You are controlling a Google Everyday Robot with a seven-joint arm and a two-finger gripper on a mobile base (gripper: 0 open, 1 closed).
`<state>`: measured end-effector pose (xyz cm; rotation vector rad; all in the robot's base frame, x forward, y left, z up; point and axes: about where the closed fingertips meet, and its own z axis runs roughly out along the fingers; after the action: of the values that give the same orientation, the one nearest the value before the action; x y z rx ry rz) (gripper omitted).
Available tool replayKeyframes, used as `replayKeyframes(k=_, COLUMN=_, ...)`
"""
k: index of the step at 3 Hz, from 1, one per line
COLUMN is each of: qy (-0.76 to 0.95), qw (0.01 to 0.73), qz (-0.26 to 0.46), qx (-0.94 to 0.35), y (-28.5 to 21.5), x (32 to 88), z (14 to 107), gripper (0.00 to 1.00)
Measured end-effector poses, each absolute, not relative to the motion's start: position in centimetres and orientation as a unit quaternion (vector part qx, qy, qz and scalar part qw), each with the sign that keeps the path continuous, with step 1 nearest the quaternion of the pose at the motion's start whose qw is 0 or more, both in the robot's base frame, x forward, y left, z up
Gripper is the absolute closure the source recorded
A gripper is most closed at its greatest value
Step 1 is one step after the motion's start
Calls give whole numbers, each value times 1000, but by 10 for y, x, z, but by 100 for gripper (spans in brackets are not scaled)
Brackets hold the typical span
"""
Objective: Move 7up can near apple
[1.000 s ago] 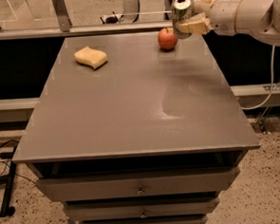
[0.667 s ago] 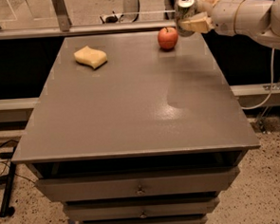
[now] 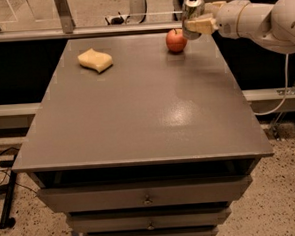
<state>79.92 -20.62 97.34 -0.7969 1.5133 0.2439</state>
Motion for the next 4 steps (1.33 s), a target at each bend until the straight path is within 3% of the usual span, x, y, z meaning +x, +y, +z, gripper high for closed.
replayKeyframes(k=3, qy=694, qw=648, qz=84, qx=-301, y=-238, x=815, z=964, gripper=97)
replayKeyframes(k=4, qy=703, qw=639, qz=103, qx=-295, y=-237, x=819, z=957, gripper=76)
